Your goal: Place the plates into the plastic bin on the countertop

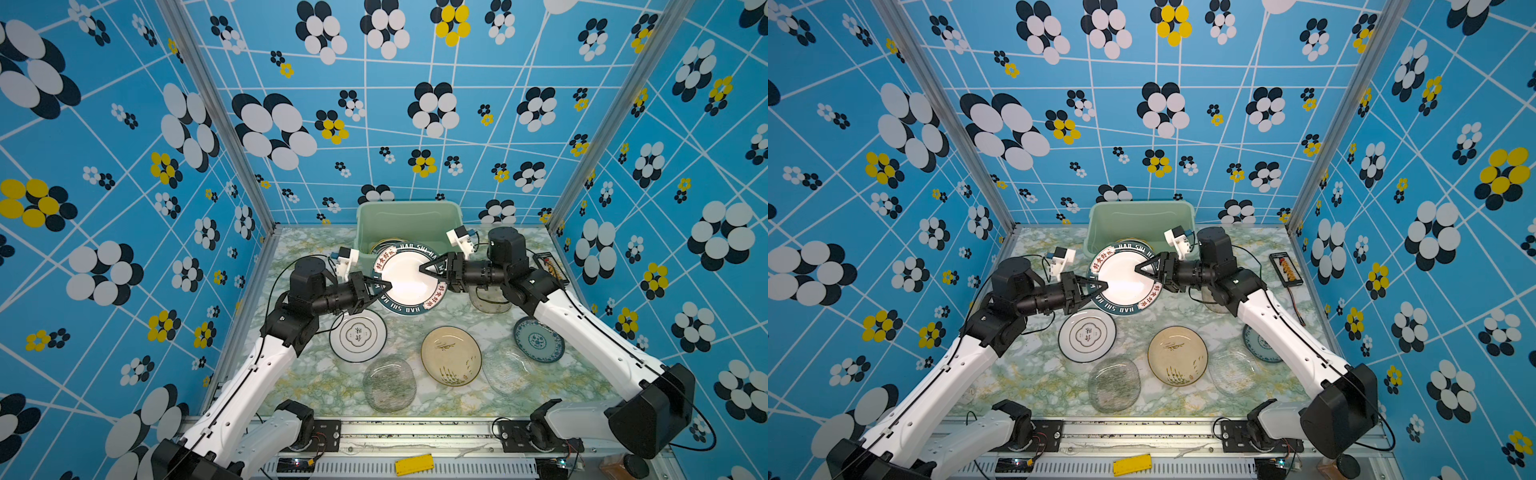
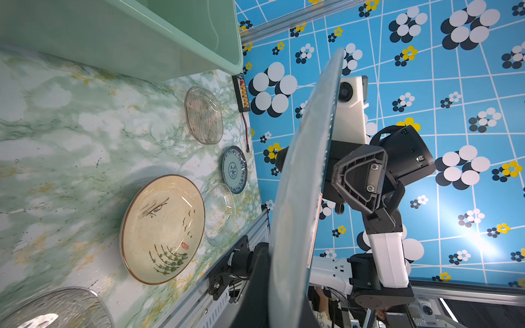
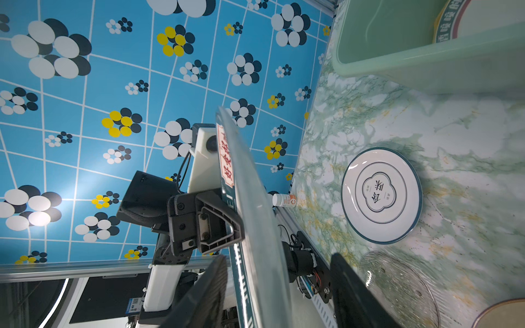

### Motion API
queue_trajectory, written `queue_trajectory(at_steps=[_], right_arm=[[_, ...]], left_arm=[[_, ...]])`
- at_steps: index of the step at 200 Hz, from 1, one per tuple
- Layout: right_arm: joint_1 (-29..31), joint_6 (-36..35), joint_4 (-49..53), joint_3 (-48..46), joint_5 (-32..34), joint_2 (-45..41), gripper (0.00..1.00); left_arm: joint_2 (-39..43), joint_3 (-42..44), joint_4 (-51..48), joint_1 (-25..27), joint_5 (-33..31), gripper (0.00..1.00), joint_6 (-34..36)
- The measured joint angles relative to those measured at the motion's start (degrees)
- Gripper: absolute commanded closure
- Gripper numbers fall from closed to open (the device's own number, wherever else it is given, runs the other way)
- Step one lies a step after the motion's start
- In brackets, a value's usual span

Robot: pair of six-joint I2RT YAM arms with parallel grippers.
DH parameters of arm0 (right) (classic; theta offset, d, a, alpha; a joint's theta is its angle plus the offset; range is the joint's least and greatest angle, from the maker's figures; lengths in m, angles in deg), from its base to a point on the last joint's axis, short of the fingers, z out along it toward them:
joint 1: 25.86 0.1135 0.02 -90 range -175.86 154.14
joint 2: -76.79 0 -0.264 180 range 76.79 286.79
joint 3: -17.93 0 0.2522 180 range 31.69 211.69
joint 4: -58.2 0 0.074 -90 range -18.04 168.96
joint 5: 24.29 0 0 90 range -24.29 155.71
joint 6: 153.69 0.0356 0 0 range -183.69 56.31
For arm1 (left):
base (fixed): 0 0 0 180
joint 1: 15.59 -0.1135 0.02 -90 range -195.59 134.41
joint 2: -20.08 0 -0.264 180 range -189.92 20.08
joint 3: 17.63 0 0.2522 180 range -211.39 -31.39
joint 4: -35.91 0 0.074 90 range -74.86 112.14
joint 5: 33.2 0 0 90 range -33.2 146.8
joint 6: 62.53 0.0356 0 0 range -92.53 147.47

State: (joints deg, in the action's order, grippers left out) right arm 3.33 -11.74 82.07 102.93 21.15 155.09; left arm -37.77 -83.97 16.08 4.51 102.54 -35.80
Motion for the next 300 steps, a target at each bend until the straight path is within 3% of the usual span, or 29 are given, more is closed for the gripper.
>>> queue_trajectory(at_steps=[44,66,84,119,156,214,300], right_arm=[[-0.1,0.9,-1.7,0.5,-1.4,0.7,0.81],[-0.3,0.9,-2.3,0.5,-1.5,0.7,0.91],[-0.6,1.2,-3.3,0.5,-1.8,0.7,0.93],[-0.4,1.4,-3.0,0.5,-0.5,0.7,0.98],[-1.2,1.9,-1.2,3.1,1.8,1.6,1.00],[-4.3,0.2,4.9,21.4,8.9,12.9,1.00],[-5.4,-4.7,15.1,59.3,12.4,48.7,1.00]], left_arm=[[-1.0,-1.0,0.1,-0.2,0.6,1.00,-0.9],[-1.1,-1.5,0.3,-0.2,0.8,0.92,-2.1],[-1.8,-1.9,0.6,-0.4,0.9,0.73,-2.8],[-2.4,-2.7,0.0,-0.4,-1.0,0.23,-2.0],[-0.5,-3.7,-1.2,-1.9,-5.2,0.01,0.0],[7.7,-6.0,-9.3,-8.0,-16.1,0.01,7.7],[2.6,-6.6,-14.0,-11.3,-17.1,0.01,13.2]])
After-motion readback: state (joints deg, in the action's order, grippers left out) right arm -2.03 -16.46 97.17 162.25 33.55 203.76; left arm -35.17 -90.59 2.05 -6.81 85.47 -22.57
